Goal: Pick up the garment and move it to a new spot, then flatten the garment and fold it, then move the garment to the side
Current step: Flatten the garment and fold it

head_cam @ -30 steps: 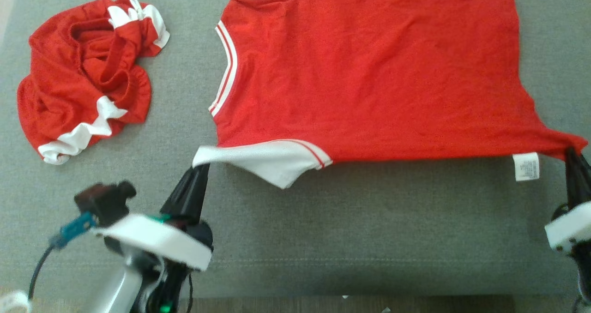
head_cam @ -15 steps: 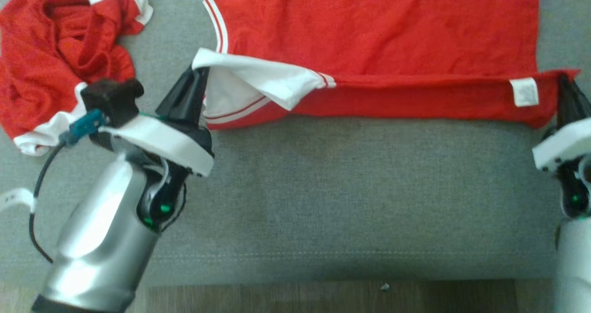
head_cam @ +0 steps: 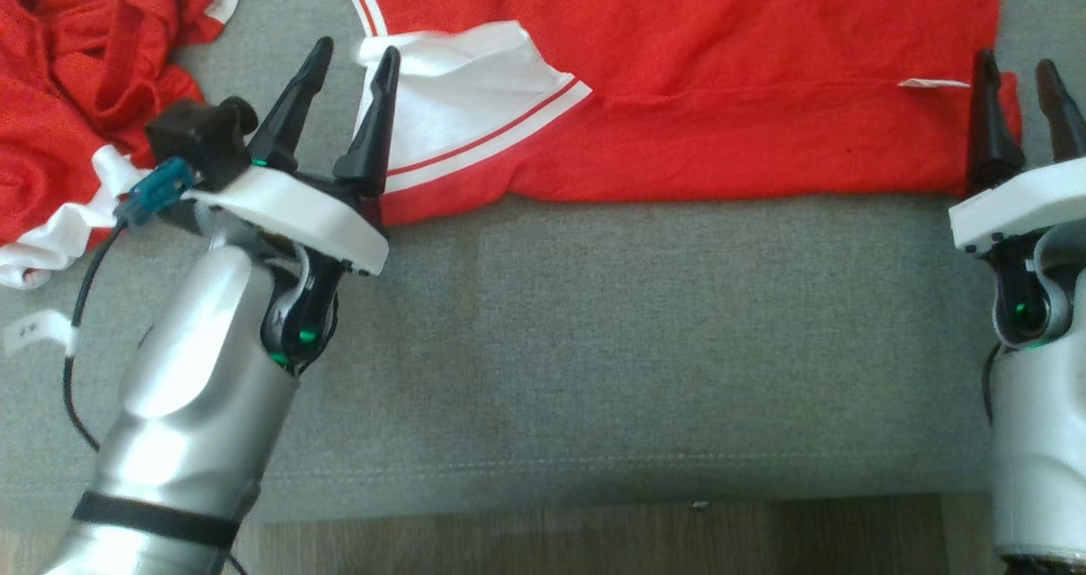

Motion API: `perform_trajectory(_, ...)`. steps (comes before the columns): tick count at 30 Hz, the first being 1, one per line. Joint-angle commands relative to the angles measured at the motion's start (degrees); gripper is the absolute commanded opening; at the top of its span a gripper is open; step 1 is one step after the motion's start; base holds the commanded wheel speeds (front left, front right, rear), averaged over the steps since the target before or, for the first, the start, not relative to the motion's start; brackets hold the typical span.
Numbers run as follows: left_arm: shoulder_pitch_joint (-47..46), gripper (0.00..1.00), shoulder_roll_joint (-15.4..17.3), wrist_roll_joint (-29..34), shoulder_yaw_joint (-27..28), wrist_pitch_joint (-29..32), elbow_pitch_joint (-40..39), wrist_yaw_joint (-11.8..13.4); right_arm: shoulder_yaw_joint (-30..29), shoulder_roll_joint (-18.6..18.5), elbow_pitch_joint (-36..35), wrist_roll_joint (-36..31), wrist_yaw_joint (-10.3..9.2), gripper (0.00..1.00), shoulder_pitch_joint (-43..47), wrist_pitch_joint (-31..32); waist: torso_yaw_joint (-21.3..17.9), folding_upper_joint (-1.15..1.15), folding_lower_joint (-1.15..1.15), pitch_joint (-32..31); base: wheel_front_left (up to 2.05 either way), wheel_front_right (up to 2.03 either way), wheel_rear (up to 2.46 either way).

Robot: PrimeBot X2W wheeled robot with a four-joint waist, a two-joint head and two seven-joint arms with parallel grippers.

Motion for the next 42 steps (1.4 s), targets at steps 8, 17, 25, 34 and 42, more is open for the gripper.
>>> perform_trajectory(8,11.7,1.00,0.4,2.7,3.9,-0.7,-5.2,3.3,2.4,0.9,-6.9,3.0,0.36,1.00,8.0,-4.1,-0.3,0.00,0.00,-3.5,0.00,0.00,0.00)
perform_trajectory(17,12.6,1.00,0.2,2.2,3.6,2.6,-0.2,5.8,2.5,2.4,-10.1,2.4,0.36,1.00,11.4,-1.9,-1.3,0.00,0.00,-3.5,0.00,0.00,0.00)
perform_trajectory(25,10.1,0.00,0.4,1.0,2.8,4.8,3.4,3.5,-2.4,4.3,-6.4,0.2,0.36,1.00,8.7,2.9,-2.2,0.00,0.00,-2.6,0.00,0.00,0.00)
perform_trajectory(34,10.2,0.00,0.7,0.6,2.4,3.9,2.6,2.7,-3.4,5.6,1.6,-0.1,0.36,0.23,5.4,7.4,-0.6,0.00,0.00,-3.2,0.00,0.00,0.00)
perform_trajectory(42,10.4,0.00,1.6,0.1,2.3,4.4,1.4,2.5,-1.4,1.7,-2.4,2.6,0.36,0.00,10.2,8.9,0.8,0.00,0.00,-4.7,0.00,0.00,0.00)
